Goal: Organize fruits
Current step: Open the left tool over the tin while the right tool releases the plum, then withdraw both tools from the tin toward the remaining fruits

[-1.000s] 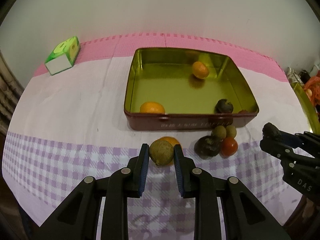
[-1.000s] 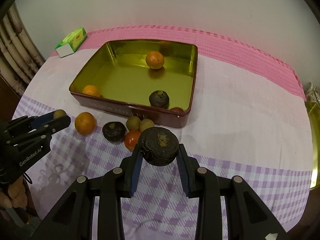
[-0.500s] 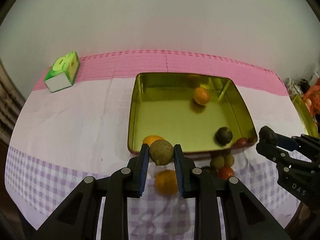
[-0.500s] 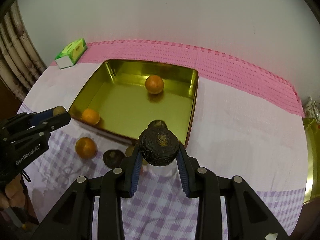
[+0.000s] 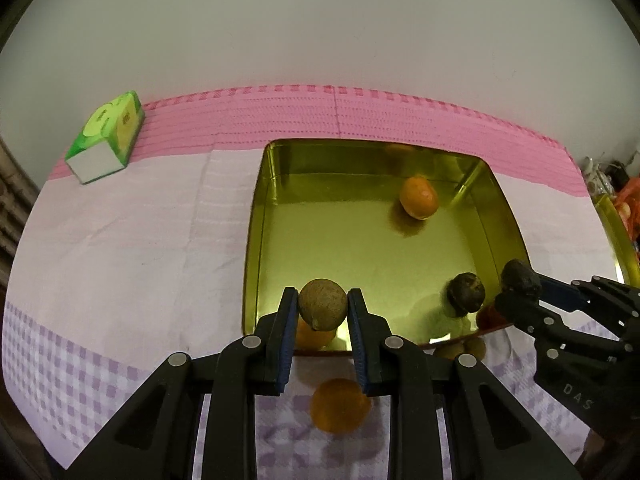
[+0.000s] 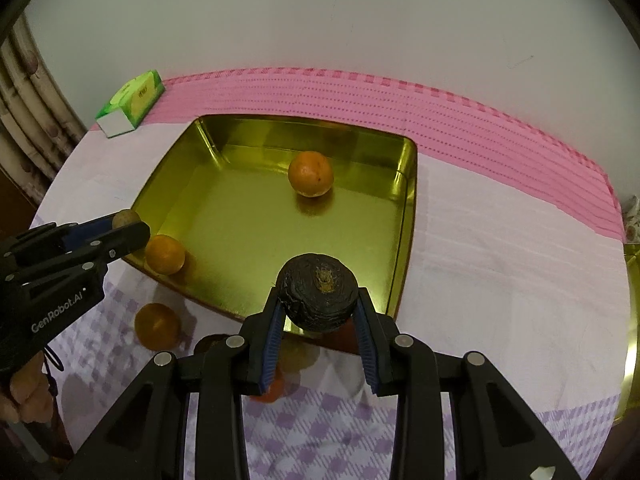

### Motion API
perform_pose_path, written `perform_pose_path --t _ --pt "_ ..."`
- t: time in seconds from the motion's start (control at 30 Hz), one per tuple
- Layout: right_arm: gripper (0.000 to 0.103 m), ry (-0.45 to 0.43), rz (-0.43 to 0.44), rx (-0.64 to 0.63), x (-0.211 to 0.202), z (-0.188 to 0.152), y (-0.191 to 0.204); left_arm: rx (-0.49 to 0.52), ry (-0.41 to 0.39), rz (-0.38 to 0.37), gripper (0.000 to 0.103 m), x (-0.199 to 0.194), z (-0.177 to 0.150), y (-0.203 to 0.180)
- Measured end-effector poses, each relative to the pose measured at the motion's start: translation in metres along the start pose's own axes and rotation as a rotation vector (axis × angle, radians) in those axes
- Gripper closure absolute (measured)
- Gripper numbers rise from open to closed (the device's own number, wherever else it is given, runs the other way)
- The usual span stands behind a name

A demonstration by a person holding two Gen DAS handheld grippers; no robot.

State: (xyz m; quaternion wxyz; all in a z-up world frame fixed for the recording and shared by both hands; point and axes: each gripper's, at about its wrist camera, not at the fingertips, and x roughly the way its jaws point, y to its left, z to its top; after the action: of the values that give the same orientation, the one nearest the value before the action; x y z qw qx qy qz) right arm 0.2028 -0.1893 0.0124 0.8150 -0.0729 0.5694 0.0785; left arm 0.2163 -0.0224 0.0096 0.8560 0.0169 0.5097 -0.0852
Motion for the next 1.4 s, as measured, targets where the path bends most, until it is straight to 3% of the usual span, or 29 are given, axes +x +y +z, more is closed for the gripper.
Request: perform_pose_path --t 0.47,1.13,1.4 --pt "0.072 0.042 0.005 -0.006 0.026 0.011 -0.004 0.019 0.037 0.001 0.077 0.026 0.007 -0.005" --pt "0.069 0.068 0.011 0.001 0.032 0.014 -0.006 0.008 0.081 0.013 0.076 0.041 0.008 -0.005" --pt "0.062 0.054 0.011 0.0 0.028 0.014 -0.007 0.004 0.088 0.012 0.075 0.04 0.007 -0.006"
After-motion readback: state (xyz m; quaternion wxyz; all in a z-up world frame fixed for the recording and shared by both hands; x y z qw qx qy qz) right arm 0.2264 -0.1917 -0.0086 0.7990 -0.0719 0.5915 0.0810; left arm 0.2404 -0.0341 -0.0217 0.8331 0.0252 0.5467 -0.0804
